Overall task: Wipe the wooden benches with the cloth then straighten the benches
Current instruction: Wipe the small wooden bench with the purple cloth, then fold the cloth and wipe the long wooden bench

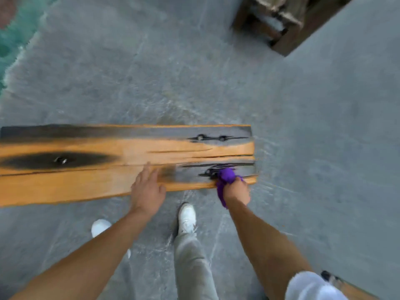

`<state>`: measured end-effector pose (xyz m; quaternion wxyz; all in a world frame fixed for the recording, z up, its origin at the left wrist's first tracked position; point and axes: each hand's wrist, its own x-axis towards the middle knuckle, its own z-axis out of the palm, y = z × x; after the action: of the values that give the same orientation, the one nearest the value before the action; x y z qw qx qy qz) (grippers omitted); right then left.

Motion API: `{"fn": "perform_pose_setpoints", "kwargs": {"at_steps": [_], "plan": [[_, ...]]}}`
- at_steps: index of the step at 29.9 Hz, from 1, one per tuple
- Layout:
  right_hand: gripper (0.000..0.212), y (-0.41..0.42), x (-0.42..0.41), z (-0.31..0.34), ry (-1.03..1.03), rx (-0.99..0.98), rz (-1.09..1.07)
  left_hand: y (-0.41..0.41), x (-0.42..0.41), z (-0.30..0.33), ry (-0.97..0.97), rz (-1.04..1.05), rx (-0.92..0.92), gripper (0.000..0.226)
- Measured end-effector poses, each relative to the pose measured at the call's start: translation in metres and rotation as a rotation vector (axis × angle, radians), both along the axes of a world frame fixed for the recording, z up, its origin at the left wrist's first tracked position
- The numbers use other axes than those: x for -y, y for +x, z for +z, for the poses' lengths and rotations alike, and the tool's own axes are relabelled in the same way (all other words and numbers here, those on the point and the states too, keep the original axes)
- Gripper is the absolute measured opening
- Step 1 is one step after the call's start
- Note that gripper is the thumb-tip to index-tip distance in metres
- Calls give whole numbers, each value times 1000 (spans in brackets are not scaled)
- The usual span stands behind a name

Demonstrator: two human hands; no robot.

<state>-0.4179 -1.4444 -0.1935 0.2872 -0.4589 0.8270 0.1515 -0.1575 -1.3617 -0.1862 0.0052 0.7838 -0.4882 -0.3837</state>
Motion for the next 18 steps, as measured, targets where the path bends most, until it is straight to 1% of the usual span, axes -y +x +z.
{"fn": "perform_pose_setpoints", "kwargs": {"at_steps": [2,6,8,9,11,13,15,18], "plan": [[43,-29,-14,54,-62,115,60,-55,35,52,-45,-44,-187,55],[57,-83,-46,152,-195,308,194,-145,77,149,-89,-117,-468,58],[64,-102,-60,194,-248,379,180,-183,85,184,-40,-193,-613,51],[66,-109,-68,212,-287,406,165,-200,86,200,31,-241,-676,45],[68,-125,-86,248,-395,422,97,-234,82,230,175,-306,-771,37],[67,-136,-99,277,-517,433,-11,-253,76,251,285,-288,-855,39],[68,-152,-124,306,-661,431,-173,-277,64,272,376,-354,-900,35],[66,-155,-161,333,-794,420,-323,-297,41,296,485,-422,-959,33]]}}
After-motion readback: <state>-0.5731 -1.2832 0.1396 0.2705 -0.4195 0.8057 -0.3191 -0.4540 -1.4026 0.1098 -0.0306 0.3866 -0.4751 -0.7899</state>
